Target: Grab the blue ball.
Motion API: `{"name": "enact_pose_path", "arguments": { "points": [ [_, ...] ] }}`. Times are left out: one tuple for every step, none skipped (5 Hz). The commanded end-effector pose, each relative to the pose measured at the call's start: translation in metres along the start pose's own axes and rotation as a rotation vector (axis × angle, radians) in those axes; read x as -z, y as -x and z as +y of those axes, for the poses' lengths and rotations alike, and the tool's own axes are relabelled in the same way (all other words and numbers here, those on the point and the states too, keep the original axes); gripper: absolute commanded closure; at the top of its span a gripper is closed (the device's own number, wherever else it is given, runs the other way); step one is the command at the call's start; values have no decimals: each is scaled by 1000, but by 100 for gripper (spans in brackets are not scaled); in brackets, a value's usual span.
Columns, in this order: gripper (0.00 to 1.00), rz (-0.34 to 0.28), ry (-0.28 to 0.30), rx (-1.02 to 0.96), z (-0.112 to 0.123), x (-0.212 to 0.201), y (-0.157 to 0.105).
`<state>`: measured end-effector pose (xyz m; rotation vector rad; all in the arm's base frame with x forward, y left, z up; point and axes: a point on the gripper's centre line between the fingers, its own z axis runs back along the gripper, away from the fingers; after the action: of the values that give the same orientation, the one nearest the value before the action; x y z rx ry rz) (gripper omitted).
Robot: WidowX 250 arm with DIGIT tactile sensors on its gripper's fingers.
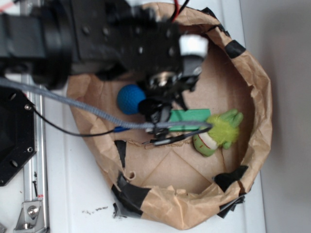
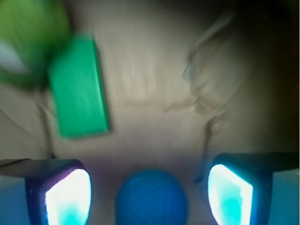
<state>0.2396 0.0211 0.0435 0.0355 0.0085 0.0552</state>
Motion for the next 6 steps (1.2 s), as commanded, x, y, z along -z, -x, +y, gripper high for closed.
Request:
{"name": "enact_pose_path", "arguments": {
  "points": [
    [0,-31,-27,141,5,23,15],
    [0,-19,-11,176,5,23,19],
    [100,28,-43,224,1,40,29],
    [100,27,-62,235,-2,38,29],
    [100,-17,-103,232,0,1,17],
    [100,-105,-74,223,-14,-49,4]
  ]
}}
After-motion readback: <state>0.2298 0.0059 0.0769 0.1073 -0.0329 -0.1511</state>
